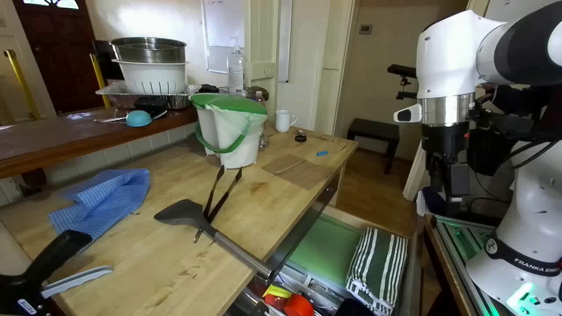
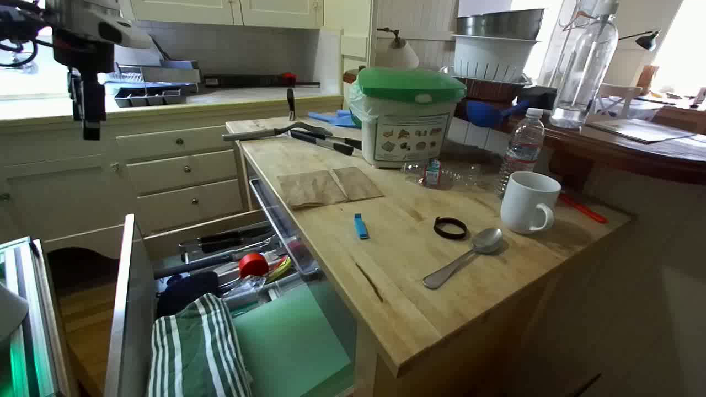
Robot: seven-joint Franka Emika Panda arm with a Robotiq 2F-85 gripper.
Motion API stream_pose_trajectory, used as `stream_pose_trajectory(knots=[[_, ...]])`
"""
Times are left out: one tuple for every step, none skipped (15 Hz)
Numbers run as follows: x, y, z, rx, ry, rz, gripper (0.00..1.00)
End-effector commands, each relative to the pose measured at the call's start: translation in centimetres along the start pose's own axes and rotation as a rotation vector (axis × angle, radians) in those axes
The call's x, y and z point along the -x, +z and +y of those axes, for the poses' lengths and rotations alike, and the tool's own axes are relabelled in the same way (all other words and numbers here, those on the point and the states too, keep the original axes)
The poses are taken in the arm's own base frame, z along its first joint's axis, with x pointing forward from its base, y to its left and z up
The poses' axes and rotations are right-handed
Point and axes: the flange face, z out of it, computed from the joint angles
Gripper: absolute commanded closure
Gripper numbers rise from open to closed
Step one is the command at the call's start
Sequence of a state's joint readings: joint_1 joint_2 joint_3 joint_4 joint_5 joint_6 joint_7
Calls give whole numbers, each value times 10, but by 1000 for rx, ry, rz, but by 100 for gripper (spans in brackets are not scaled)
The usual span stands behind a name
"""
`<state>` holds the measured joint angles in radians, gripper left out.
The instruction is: Pick up the kitchen tool from the drawer and put it on the counter
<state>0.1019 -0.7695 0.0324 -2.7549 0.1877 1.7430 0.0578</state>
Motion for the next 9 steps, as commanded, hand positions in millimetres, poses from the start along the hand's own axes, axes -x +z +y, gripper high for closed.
stream_pose_trajectory(knots=[[0,-1,0,0,0,-1,0],[0,-1,0,0,0,-1,0],[-5,3,-3,-9,47,4,0],[-15,8,-9,3,96,31,0],[-25,12,-18,7,149,70,0],[-36,16,-30,14,189,123,0],[-45,22,-46,26,213,182,0],[-53,33,-63,40,236,219,0],[-58,44,-76,57,258,242,0]])
